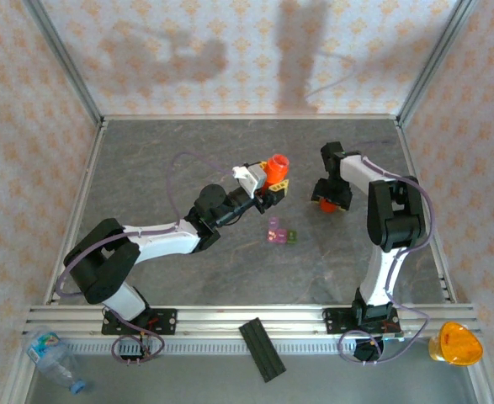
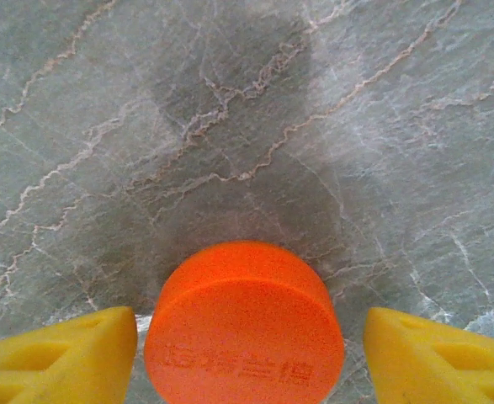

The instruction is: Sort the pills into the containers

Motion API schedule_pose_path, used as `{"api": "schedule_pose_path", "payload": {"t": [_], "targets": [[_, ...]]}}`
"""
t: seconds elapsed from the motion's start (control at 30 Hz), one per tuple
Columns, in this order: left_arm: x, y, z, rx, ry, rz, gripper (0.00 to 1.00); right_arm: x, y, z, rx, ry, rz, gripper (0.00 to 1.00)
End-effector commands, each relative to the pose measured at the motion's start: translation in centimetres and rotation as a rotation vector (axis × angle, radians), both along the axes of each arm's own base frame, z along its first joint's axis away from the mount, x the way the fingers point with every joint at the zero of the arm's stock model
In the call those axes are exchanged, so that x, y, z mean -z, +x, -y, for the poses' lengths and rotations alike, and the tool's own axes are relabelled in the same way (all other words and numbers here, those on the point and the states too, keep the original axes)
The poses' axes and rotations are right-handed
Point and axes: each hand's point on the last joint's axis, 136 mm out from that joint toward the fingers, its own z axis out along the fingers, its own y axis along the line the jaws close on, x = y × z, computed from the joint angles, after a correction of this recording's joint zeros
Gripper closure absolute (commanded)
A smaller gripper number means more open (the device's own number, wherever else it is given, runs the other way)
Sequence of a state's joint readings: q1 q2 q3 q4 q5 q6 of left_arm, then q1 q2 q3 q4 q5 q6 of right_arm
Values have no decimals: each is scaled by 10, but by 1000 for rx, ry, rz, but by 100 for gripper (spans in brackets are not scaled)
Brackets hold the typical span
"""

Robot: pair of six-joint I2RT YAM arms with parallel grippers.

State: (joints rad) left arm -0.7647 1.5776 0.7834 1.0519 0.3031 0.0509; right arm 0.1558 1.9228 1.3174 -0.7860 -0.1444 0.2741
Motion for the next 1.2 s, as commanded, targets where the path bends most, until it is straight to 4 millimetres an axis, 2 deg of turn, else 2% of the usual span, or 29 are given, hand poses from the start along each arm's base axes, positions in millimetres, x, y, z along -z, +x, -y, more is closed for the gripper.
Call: {"api": "schedule_pose_path", "payload": {"t": [0.0,0.17,0.5,0.7,0.83,0.93,1.17], "targets": [[-7,1,-2,0,-30,20,100,3,2,3,2,-2,-1,35],[-4,3,0,1,-28,11,100,3,2,3,1,6,0,41],[1,4,1,2,-28,-4,100,11,-4,2,-1,22,-16,41],[6,5,1,0,-25,-10,100,5,-5,-1,-4,42,-6,56],[17,8,0,-10,-14,-16,100,-18,-2,-6,-4,74,41,58],[33,15,-1,-13,-7,-31,100,-49,2,-17,-12,139,98,58],[59,43,-8,-12,20,-46,100,-144,12,-60,-138,309,233,58]]}}
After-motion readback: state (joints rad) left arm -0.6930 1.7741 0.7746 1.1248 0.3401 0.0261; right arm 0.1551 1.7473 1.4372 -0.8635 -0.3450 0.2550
